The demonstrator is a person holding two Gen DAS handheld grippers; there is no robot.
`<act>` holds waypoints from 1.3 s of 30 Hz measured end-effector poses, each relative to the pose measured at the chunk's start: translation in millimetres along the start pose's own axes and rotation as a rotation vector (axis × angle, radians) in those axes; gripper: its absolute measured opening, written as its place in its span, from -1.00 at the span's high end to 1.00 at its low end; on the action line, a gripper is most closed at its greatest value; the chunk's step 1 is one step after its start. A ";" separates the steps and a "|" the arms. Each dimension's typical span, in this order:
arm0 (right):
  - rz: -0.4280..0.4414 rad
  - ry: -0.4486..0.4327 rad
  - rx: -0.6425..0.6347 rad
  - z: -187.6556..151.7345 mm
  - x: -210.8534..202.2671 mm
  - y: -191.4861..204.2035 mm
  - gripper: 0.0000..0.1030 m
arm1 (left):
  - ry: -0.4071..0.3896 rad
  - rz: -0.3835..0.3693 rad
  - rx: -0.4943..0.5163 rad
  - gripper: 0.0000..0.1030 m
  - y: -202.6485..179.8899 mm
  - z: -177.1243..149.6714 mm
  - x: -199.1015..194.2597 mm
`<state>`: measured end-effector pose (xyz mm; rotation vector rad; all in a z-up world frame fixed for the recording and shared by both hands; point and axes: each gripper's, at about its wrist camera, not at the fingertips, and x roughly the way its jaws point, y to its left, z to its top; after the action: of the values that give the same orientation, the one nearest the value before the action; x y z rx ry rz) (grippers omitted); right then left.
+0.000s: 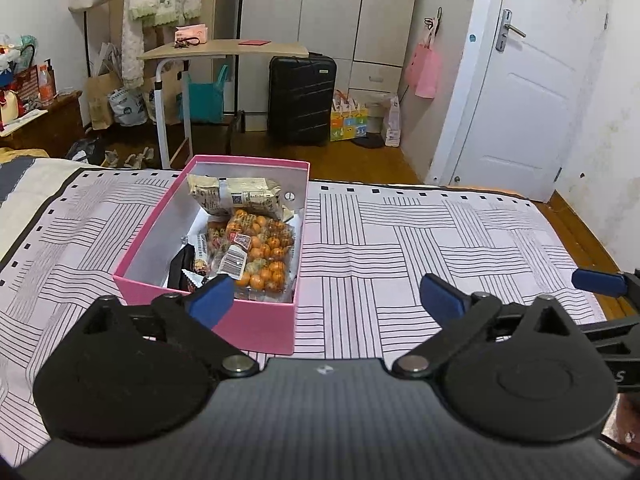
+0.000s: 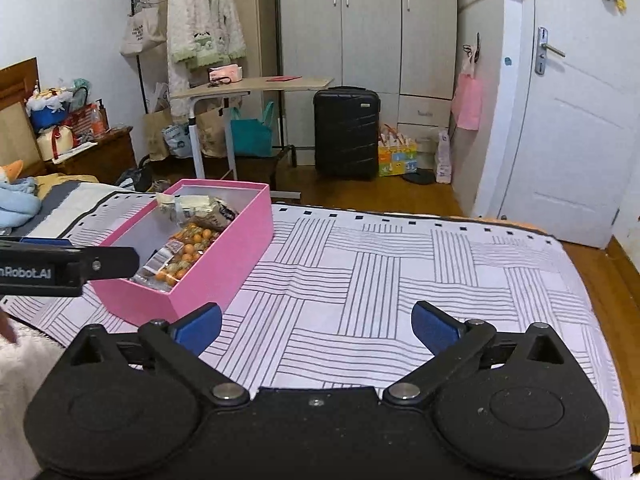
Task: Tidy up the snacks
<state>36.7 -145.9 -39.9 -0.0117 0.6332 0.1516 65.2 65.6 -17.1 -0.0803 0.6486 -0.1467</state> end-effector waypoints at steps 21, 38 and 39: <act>-0.098 0.028 0.032 -7.2 -6.6 -0.1 -0.99 | 0.052 0.068 0.045 -1.00 -13.9 -9.5 10.9; -0.133 0.038 0.036 -8.2 -5.2 -5.4 -1.00 | 0.018 0.110 0.041 -1.00 -15.9 -12.0 7.2; -0.133 0.038 0.037 -7.9 -5.1 -4.9 -0.99 | 0.017 0.111 0.045 -1.00 -16.4 -12.4 7.1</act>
<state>28.6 -151.9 -43.5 -0.0208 0.6711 0.0107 61.5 47.9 -29.2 0.0000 0.6650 -0.0553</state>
